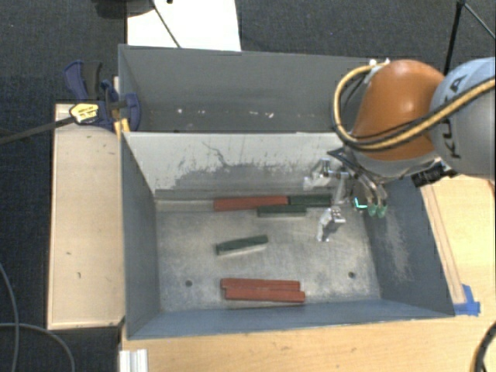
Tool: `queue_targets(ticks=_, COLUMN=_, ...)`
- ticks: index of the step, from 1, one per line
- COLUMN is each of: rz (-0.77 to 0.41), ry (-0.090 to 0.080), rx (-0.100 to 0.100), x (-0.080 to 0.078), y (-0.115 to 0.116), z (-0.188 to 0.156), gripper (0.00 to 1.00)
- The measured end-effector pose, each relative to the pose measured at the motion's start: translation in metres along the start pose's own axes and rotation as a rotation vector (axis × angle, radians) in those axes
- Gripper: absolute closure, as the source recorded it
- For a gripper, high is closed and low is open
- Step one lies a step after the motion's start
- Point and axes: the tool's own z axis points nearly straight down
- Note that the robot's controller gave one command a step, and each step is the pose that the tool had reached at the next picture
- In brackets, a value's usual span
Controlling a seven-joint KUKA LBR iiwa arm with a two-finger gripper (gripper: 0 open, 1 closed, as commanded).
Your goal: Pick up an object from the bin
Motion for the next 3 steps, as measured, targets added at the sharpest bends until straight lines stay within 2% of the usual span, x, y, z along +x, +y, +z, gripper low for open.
queue_targets(ticks=1, rz=0.0, ry=-0.008, rx=0.0, x=-0.002, y=0.0, z=-0.004, gripper=0.0)
queue_targets(ticks=2, rz=-0.046, ry=-0.01, rx=0.001, x=0.009, y=0.058, z=0.034, gripper=0.0)
queue_targets(ticks=3, rz=-0.034, ry=-0.023, rx=-0.003, x=0.005, y=0.036, z=0.102, gripper=1.0)
